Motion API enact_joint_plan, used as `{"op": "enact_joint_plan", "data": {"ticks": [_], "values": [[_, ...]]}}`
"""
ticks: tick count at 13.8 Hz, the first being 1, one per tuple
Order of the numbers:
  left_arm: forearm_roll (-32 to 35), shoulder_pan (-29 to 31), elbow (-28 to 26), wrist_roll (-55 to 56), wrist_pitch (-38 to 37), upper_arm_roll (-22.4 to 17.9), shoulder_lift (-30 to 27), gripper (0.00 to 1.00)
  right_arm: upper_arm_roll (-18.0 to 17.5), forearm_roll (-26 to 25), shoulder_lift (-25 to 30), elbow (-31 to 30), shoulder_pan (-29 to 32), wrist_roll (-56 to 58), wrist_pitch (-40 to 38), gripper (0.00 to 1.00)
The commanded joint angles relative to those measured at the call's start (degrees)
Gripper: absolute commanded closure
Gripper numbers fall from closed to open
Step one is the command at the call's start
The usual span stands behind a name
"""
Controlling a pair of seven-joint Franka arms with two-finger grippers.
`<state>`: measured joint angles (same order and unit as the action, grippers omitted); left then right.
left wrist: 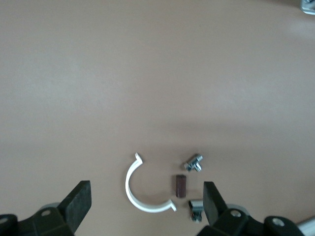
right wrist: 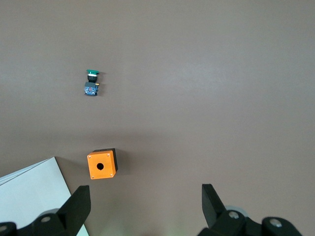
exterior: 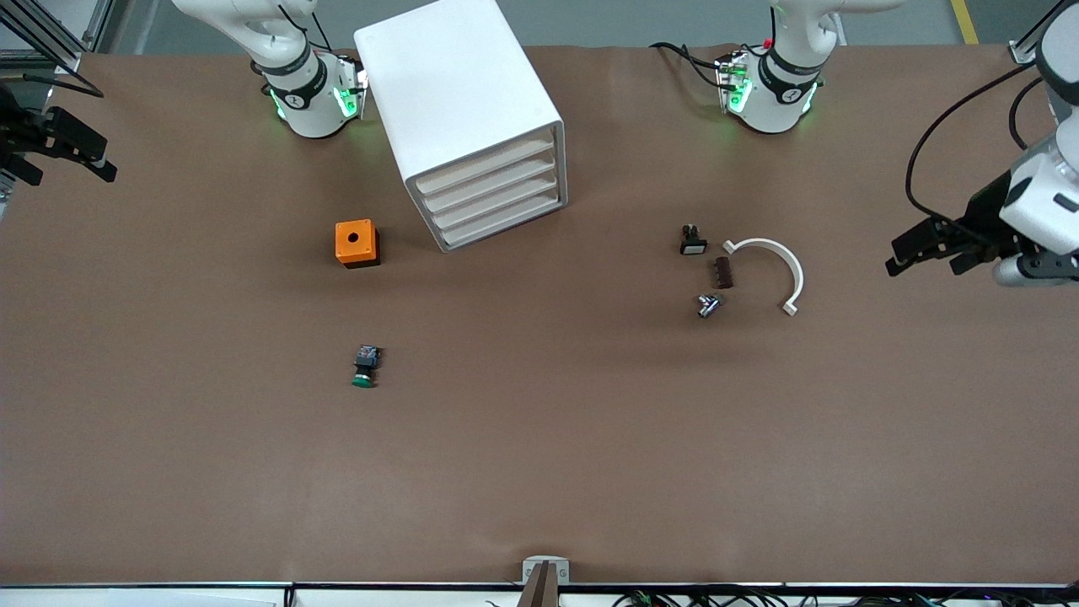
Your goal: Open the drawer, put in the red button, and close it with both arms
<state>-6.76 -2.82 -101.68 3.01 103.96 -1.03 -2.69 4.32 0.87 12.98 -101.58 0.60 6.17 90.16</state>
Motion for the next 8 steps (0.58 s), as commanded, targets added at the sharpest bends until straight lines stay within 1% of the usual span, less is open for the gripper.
{"op": "enact_joint_plan", "data": {"ticks": [1, 3, 4, 8], "values": [[2.3, 0.7, -1.7, 0.1, -3.2, 1.1, -4.2, 0.00, -0.5, -0.1, 1.2, -0.3, 0.6, 0.0, -1.0, 0.00], [6.5, 0.9, -0.5, 0.3, -6.6, 2.9, -5.1, 0.00, -0.5, -0.1, 1.2, -0.3, 0.6, -0.1, -1.2, 0.00], [7.2, 0.9, 1.0, 0.4, -8.4, 3.3, -5.0, 0.00, -0.4, 0.3, 1.2, -0.3, 0.7, -0.1, -1.1, 0.00], [7.2, 0.7, 4.7, 0.3, -9.6, 3.3, -4.3, 0.00, -0.3, 1.1, 1.2, -0.3, 0.7, -0.2, -1.2, 0.00]]}}
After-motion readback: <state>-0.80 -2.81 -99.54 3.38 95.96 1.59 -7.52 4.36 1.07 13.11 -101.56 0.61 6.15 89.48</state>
